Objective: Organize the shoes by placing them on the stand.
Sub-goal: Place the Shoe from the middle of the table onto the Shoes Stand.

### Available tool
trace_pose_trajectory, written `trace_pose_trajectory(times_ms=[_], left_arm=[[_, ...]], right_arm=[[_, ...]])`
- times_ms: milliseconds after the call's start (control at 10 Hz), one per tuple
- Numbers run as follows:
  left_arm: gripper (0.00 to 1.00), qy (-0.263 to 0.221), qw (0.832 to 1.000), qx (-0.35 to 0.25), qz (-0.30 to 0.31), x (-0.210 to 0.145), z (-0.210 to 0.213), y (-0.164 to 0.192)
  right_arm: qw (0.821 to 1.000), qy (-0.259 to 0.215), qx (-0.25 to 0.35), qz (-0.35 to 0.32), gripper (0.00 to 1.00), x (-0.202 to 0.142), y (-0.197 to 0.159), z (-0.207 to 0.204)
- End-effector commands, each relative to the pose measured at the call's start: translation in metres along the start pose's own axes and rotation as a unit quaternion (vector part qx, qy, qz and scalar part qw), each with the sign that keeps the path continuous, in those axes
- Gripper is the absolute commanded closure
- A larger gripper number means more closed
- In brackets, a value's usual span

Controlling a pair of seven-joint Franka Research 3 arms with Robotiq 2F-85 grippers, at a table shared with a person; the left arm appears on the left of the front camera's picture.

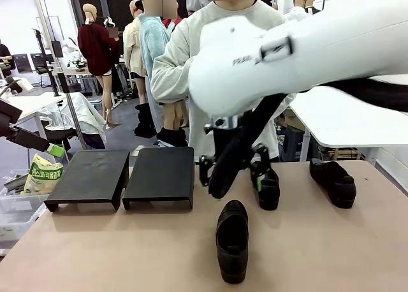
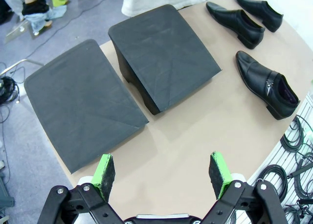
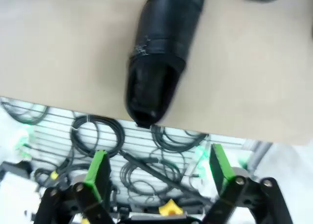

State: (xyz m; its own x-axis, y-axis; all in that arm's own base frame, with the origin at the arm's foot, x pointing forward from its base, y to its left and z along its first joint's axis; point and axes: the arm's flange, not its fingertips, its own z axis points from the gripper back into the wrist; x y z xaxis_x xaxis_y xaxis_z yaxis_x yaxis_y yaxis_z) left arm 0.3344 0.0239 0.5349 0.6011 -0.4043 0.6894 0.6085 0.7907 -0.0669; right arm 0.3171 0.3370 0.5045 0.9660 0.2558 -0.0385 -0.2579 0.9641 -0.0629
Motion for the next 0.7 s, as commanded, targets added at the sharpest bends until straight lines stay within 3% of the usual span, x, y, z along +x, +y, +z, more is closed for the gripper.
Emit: trace_pose_trajectory(times_ms=[0, 200, 400, 600], left_arm=[[0.00, -0.002, 1.000, -0.005, -0.002, -0.001, 0.000, 0.002], [0.00, -0.002, 1.000, -0.005, -0.002, -0.001, 0.000, 0.002], [0.00, -0.002, 1.000, -0.005, -0.002, -0.001, 0.000, 0.002], [0.00, 0.000, 1.000, 0.000, 0.000, 0.000, 0.000, 0.000]], right_arm=[[0.999, 0.045, -0.007, -0.020, 0.00, -0.015, -0.064, -0.007], [0.995, 0.099, 0.022, -0.006, 0.00, -0.028, -0.135, -0.026], [0.994, 0.081, 0.053, 0.046, 0.00, -0.042, -0.196, -0.063], [0.995, 0.063, 0.058, 0.055, 0.00, -0.046, -0.223, -0.087]])
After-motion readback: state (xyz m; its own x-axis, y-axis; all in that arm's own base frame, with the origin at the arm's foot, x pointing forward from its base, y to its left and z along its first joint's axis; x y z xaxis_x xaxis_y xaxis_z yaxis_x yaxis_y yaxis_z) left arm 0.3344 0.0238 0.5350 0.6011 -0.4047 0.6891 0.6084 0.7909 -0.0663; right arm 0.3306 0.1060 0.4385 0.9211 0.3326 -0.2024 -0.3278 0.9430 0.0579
